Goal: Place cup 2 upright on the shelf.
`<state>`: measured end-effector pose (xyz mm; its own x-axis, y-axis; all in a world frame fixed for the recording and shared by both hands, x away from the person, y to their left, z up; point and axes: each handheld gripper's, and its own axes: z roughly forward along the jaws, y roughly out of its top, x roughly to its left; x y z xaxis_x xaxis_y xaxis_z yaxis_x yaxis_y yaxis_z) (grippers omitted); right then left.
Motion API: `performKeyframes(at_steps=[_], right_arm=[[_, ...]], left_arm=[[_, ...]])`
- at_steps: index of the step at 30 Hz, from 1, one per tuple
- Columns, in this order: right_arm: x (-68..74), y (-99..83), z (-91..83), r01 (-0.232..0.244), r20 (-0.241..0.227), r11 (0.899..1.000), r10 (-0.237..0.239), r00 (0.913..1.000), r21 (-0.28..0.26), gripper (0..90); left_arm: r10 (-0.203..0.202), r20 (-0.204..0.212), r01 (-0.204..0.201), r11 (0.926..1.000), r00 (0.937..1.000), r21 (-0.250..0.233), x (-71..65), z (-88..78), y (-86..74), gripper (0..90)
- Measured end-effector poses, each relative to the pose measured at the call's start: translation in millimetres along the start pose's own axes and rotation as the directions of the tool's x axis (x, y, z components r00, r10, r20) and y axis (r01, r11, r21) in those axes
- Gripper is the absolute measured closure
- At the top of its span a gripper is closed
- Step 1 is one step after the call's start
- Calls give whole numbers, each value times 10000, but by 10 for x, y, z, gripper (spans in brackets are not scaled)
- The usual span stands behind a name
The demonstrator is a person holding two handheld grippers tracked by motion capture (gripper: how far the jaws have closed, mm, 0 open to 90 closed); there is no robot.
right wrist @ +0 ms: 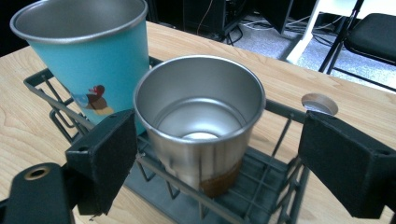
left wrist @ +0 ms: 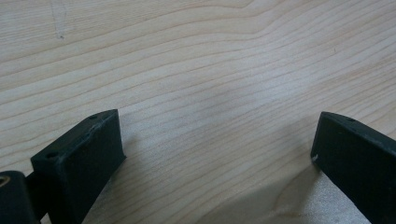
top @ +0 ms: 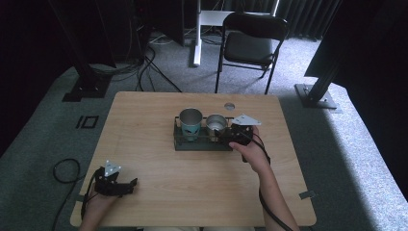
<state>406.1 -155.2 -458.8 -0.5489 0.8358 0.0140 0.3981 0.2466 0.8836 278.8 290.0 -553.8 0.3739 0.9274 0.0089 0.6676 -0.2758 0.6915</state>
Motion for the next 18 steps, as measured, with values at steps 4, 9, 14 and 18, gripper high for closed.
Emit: performKeyframes(at_steps=[4,9,14,18], right_arm=[[-30,-49,-41,-31,3,10000,31,10000,68,116],[-85,-108,-85,-180,106,9998,179,9998,76,116],[-134,-160,-140,-165,210,9999,165,9996,43,117],[-165,-190,-197,-198,261,9998,197,9995,28,116]], left_arm=[[-2,-1,2,10000,10000,0,0,0,0,28],[3,-2,-3,10000,10000,2,0,0,0,28],[-2,-2,2,10000,10000,1,0,0,0,28],[0,-3,0,10000,10000,0,0,0,0,28]])
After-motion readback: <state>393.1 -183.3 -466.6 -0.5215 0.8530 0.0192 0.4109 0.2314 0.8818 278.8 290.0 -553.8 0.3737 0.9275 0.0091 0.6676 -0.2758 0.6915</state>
